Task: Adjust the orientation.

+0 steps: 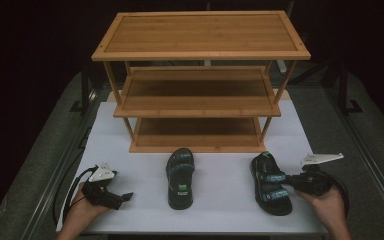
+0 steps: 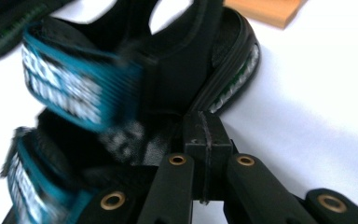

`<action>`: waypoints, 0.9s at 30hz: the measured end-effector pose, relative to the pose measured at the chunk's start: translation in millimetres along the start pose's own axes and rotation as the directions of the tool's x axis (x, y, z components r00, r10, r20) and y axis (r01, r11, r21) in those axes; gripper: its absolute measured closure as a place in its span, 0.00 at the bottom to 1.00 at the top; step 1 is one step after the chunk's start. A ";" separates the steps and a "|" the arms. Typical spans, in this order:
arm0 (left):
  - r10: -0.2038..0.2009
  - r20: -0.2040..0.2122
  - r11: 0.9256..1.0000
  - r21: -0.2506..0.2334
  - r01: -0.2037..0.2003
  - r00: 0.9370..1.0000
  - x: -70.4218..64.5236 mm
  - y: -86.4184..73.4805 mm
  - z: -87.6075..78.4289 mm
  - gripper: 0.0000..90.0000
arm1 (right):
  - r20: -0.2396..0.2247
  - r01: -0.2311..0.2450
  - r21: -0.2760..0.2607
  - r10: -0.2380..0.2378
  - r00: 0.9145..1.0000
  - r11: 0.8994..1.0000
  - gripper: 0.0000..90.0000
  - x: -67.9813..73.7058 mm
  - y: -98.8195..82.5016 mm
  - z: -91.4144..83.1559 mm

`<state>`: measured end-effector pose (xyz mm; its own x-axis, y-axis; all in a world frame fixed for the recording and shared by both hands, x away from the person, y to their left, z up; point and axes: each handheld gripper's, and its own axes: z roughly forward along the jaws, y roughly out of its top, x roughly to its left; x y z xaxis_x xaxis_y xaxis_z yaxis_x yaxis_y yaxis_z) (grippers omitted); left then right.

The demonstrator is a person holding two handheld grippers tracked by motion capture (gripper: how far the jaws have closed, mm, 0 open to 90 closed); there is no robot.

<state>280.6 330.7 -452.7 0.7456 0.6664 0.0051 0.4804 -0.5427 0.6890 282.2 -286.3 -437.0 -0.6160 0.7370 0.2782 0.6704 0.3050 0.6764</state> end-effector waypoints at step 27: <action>0.000 -0.001 1.000 -0.001 0.000 1.000 -0.1 -0.1 0.0 0.00 | -0.031 0.098 -0.082 -0.101 0.994 0.992 0.98 23.5 -17.4 -53.0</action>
<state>280.6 330.7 -452.7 0.7455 0.6665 0.0058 0.4798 -0.5426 0.6895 234.1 -306.2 -406.1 -0.6929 0.6836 0.2293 0.5707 0.3256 0.7539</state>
